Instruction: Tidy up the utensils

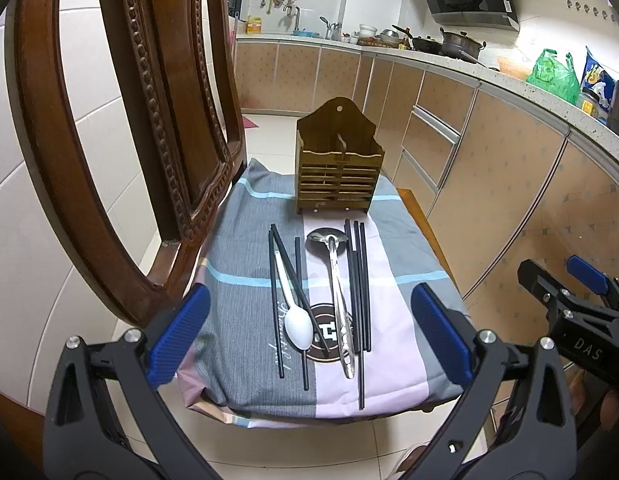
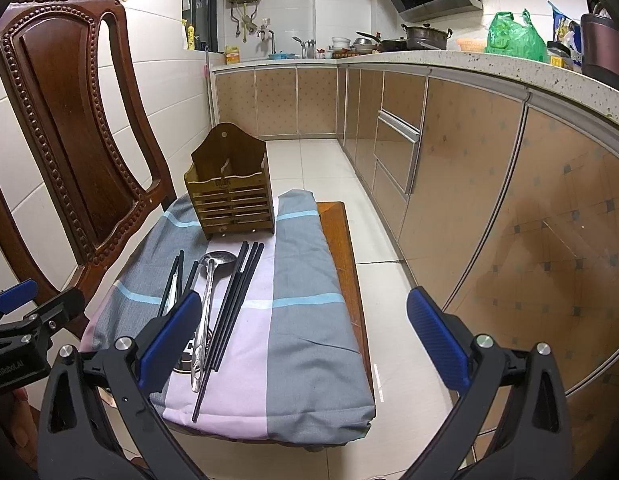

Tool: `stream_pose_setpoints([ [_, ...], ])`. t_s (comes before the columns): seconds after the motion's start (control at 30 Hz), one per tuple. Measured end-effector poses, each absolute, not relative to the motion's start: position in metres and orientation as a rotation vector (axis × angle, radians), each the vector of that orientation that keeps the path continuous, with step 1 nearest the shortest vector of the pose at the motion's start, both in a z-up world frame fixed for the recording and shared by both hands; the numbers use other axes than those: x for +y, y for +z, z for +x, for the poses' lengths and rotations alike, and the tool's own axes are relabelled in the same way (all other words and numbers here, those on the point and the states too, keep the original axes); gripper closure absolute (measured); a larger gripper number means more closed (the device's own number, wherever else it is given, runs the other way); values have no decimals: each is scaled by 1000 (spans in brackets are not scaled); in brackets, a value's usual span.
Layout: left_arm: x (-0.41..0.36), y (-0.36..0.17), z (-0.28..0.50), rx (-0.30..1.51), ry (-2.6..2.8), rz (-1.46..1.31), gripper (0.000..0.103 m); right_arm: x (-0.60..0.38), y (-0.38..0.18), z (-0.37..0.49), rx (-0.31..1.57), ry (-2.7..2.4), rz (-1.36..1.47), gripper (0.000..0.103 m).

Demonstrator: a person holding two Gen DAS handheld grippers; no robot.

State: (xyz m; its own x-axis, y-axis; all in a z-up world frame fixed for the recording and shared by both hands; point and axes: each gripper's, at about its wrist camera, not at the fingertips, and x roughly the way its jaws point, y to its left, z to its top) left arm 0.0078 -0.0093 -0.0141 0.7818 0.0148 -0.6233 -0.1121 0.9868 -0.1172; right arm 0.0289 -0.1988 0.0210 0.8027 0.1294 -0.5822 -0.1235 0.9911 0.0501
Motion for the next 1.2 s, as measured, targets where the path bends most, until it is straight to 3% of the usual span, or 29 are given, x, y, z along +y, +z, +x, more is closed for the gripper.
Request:
stream_pose_setpoints([
  [0.63, 6, -32, 20, 669, 121, -166, 4, -199, 7, 37, 537, 145, -8, 3],
  [0.93, 15, -63, 69, 753, 145, -156, 5, -203, -36, 99, 677, 185, 49, 3],
  [1.13, 30, -96, 136, 888, 186, -141, 26, -194, -51, 157, 719, 222, 42, 3],
  [1.2, 32, -107, 155, 928, 194, -131, 33, -190, -61, 182, 761, 244, 57, 8],
])
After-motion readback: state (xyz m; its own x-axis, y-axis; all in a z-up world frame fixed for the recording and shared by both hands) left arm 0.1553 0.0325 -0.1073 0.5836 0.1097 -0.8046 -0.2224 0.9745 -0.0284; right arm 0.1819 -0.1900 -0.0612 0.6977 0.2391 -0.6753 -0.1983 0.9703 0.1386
